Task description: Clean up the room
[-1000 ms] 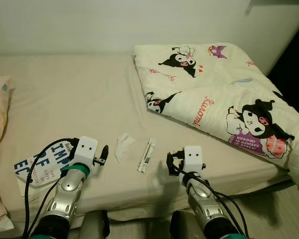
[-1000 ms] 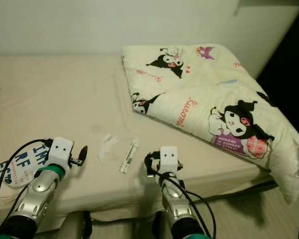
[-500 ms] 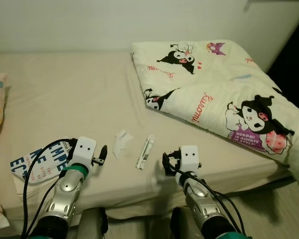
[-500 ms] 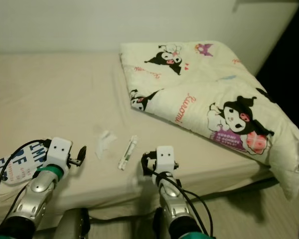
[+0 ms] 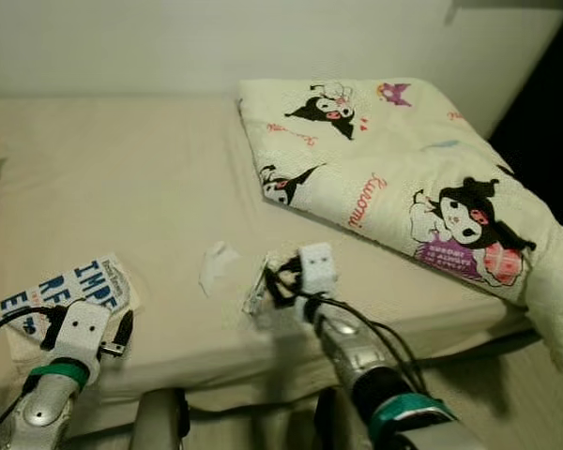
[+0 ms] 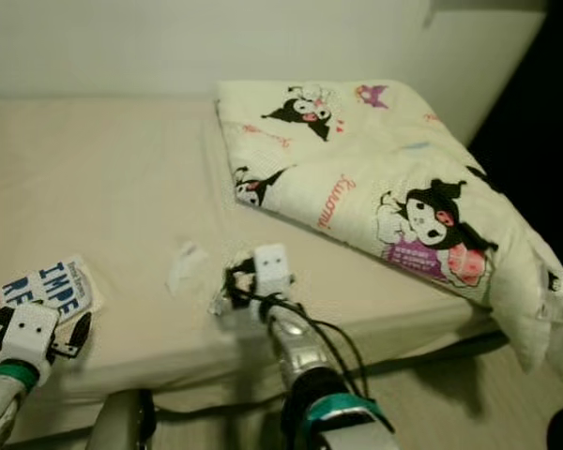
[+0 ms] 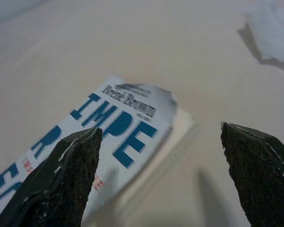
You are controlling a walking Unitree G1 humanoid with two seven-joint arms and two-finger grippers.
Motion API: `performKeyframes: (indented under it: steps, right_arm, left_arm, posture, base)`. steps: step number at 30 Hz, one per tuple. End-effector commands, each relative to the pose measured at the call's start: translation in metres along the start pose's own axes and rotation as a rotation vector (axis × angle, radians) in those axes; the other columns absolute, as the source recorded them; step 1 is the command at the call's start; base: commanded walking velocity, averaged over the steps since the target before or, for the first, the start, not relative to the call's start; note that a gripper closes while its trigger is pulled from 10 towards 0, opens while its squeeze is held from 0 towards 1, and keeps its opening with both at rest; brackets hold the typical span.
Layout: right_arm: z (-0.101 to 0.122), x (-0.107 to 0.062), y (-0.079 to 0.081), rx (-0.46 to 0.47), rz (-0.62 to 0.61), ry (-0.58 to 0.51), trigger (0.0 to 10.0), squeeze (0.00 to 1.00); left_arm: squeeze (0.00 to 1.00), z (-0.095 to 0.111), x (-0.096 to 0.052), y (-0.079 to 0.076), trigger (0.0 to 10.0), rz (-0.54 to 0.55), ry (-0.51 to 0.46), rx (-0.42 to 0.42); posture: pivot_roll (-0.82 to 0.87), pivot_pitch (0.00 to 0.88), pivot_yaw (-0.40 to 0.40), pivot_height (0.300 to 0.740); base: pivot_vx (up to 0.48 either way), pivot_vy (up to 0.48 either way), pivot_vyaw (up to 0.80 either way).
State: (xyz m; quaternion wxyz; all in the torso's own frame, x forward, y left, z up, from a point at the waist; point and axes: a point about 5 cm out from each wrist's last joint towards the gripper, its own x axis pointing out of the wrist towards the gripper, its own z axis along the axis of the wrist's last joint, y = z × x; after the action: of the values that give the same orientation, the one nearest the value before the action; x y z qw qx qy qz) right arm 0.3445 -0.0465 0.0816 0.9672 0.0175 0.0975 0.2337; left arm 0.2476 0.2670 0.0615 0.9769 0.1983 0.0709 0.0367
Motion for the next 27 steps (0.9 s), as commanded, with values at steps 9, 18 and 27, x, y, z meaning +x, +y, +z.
performKeyframes:
  steps: [9,18,27]
  right_arm:
    - [-0.01,0.005,0.027,-0.062,0.107,0.101,10.0,1.0]
    - [-0.021,0.005,0.042,-0.067,0.167,0.182,10.0,1.0]
    - [-0.029,0.004,0.049,-0.064,0.174,0.228,10.0,1.0]
  left_arm:
    - [0.0,0.003,-0.013,-0.006,10.0,-0.023,-0.019,0.031]
    - [0.0,0.005,-0.022,-0.003,10.0,-0.04,-0.017,0.042]
    - [0.0,0.008,-0.026,-0.004,10.0,-0.055,-0.01,0.046]
  posture:
    - [0.2,0.097,-0.108,0.571]
    - [0.21,0.118,-0.101,0.571]
    - [0.22,0.134,-0.095,0.571]
  base:
    - [0.0,0.0,0.0]
    - [0.0,0.0,0.0]
    - [0.0,0.0,0.0]
